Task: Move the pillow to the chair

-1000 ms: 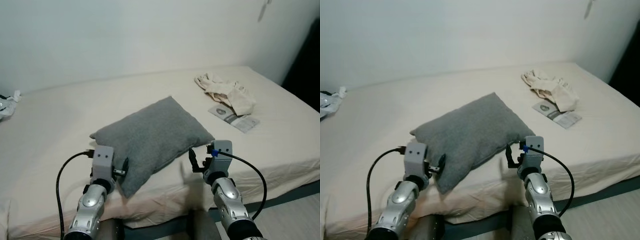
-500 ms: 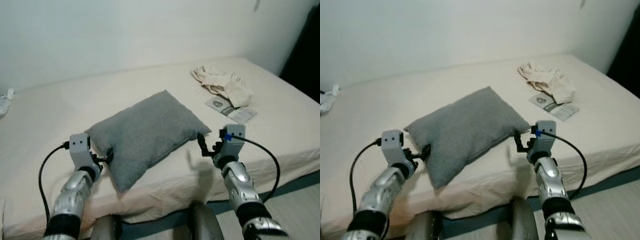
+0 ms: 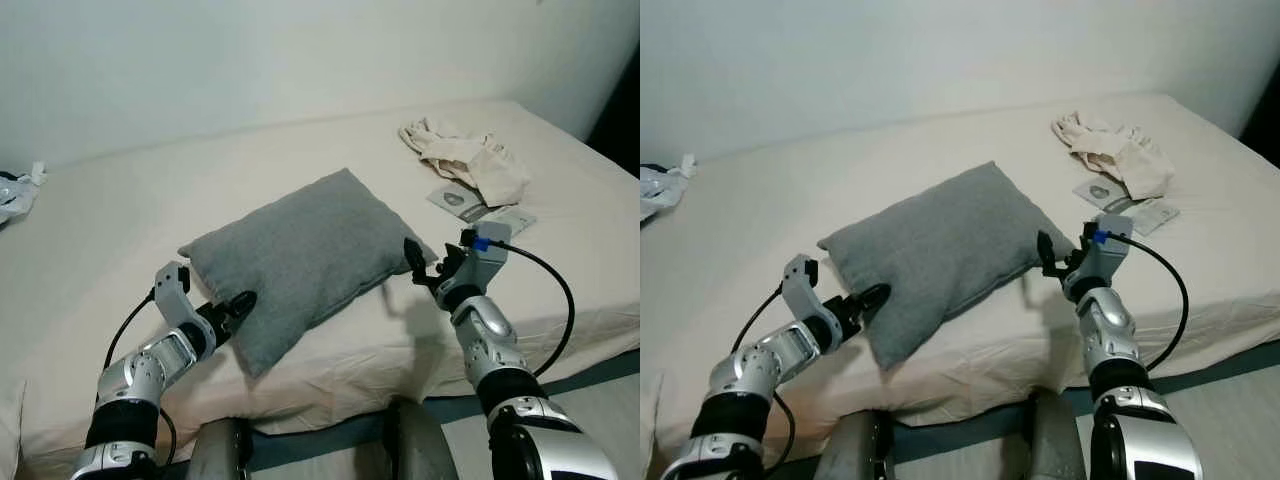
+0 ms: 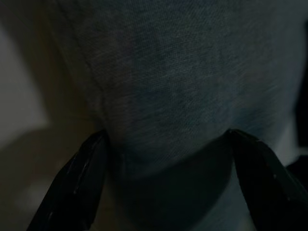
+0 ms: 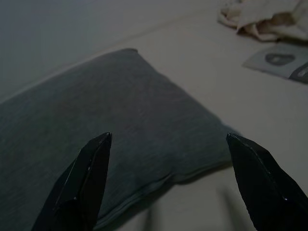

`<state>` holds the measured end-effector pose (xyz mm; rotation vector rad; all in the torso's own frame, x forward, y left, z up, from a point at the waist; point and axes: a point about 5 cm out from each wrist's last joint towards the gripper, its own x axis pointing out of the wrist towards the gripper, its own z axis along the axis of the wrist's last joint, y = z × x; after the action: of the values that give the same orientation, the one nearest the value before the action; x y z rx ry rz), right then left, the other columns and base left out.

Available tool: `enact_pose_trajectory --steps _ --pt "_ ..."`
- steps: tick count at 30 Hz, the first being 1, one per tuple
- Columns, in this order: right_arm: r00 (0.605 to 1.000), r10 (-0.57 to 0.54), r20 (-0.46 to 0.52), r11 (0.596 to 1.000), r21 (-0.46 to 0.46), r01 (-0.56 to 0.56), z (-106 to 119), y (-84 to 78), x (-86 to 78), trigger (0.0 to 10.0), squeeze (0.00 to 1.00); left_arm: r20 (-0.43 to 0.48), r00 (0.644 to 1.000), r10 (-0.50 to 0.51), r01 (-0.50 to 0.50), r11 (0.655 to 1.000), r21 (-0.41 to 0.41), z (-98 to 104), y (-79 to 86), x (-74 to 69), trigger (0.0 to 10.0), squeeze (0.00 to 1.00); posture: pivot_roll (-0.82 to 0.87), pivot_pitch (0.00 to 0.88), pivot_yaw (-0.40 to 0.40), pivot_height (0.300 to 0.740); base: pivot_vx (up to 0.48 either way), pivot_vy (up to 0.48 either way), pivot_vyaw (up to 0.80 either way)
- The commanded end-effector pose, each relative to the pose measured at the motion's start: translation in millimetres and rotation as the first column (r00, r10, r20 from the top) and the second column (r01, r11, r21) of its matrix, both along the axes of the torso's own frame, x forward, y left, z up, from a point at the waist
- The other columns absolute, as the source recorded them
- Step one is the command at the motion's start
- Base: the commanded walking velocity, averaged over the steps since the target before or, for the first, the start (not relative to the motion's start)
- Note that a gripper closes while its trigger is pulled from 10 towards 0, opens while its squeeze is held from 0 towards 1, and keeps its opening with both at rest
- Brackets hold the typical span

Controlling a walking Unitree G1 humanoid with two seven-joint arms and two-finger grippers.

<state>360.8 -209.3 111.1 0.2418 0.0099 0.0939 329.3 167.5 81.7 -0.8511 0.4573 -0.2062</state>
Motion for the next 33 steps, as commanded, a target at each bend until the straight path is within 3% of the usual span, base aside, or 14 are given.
enact_pose_trajectory --steps 1,3,5,6,7,10,11,12,13,14,27,31,33 --pt "1.000 0.025 -0.015 1.000 0.019 -0.025 -4 8.1 0.3 10.0 0.00 -0.032 0.999 -0.017 0.013 0.995 -0.099 -2 -15.1 0.4 10.0 0.00 0.07 0.152 0.037 0.560 0.000 0.000 0.00" --pt "0.999 0.030 -0.016 0.999 0.022 -0.029 -5 9.4 0.1 10.0 0.00 -0.024 1.000 -0.019 0.015 0.992 -0.128 -2 -22.6 1.1 10.0 0.00 0.07 0.151 0.037 0.560 0.000 0.000 0.00" --pt "0.999 0.040 -0.017 0.999 0.028 -0.040 -6 11.4 0.0 10.0 0.00 -0.024 0.999 -0.034 0.028 0.976 -0.216 0 -37.9 1.2 10.0 0.00 0.07 0.148 0.038 0.560 0.000 0.000 0.00" --pt "0.999 0.040 -0.017 0.999 0.028 -0.040 -6 11.4 0.0 10.0 0.00 -0.024 0.999 -0.034 0.028 0.976 -0.216 0 -37.9 1.2 10.0 0.00 0.07 0.148 0.038 0.560 0.000 0.000 0.00" --pt "0.999 0.047 -0.015 0.999 0.025 -0.046 -6 12.1 0.1 10.0 0.00 -0.029 0.998 -0.063 0.054 0.971 -0.233 0 -48.3 0.3 10.0 0.00 0.07 0.148 0.037 0.560 0.000 0.000 0.00" --pt "0.999 0.051 -0.012 0.998 0.022 -0.051 -5 12.1 0.3 10.0 0.00 -0.015 0.991 -0.131 0.129 0.986 -0.104 -6 -61.5 -3.5 10.0 0.00 0.06 0.144 0.037 0.560 0.000 0.000 0.00" --pt "0.999 0.051 -0.012 0.998 0.022 -0.051 -5 12.0 0.5 10.0 0.00 -0.007 0.990 -0.139 0.138 0.989 -0.059 -8 -63.1 -4.1 7.7 0.00 0.06 0.144 0.037 0.560 0.000 0.000 0.00" --pt "0.999 0.051 -0.012 0.998 0.023 -0.051 -5 12.0 0.6 10.0 0.00 -0.003 0.990 -0.142 0.142 0.989 -0.034 -8 -63.9 -4.4 2.0 0.00 0.06 0.144 0.037 0.560 0.000 0.000 0.00" --pt "0.999 0.051 -0.012 0.998 0.023 -0.051 -5 12.0 0.6 10.0 0.00 -0.003 0.990 -0.142 0.142 0.989 -0.034 -8 -63.9 -4.4 2.0 0.00 0.06 0.144 0.037 0.560 0.000 0.000 0.00" --pt "0.999 0.051 -0.011 0.998 0.022 -0.051 -5 11.9 0.6 10.0 0.00 -0.002 0.990 -0.138 0.138 0.990 -0.016 -9 -64.0 -4.5 0.0 0.00 0.06 0.142 0.038 0.560 0.000 0.000 0.00" --pt "0.999 0.053 -0.003 0.998 0.019 -0.053 -2 12.3 3.0 10.0 0.00 0.108 0.993 -0.054 0.064 0.994 -0.087 10 -40.1 2.1 0.0 0.00 0.06 0.137 0.037 0.560 0.000 0.000 0.00" --pt "0.998 0.061 0.006 0.997 0.039 -0.061 4 11.2 5.7 10.0 0.00 0.327 0.943 -0.059 0.147 0.956 -0.253 41 -26.9 2.4 0.0 0.00 0.06 0.136 0.035 0.560 0.000 0.000 0.00" --pt "0.998 0.065 0.011 0.997 0.049 -0.066 6 10.7 6.6 10.0 0.00 0.368 0.929 -0.039 0.154 0.945 -0.290 49 -20.3 3.0 0.0 0.00 0.06 0.136 0.033 0.560 0.000 0.000 0.00"
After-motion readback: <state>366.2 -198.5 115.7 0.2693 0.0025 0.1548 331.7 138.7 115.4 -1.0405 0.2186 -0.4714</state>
